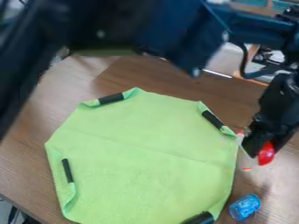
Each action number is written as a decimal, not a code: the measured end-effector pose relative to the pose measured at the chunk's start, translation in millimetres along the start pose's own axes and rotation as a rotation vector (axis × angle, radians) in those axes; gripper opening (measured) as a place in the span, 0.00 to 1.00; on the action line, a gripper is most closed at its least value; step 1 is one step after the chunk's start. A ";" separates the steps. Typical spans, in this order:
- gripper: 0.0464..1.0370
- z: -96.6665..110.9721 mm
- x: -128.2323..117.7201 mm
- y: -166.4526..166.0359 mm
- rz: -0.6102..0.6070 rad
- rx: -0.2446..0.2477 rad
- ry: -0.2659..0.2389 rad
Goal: Move the red figure from edge bottom of the cloth to top right of the table
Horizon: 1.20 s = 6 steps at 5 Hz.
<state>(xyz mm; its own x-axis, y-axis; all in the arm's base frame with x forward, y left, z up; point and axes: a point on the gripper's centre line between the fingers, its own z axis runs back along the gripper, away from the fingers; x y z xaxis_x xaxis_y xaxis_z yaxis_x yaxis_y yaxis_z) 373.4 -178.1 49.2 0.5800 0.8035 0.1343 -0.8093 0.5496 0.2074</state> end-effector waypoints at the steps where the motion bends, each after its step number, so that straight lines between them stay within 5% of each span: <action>1: 0.57 -10.0 -1.0 -13.4 0.010 0.009 0.000; 2: 0.86 -17.9 -3.7 -18.9 0.017 -0.006 0.012; 3: 0.96 -17.8 -4.2 -22.5 0.010 -0.029 0.014; 4: 0.96 -26.6 -6.7 -15.3 -0.003 -0.024 0.022; 6: 0.96 23.2 68.6 59.8 0.169 -0.215 0.159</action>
<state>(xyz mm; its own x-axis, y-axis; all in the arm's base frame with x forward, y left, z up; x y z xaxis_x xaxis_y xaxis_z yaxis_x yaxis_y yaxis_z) 367.0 -95.4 93.3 0.4275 0.9040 -0.0071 -0.9040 0.4273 -0.0170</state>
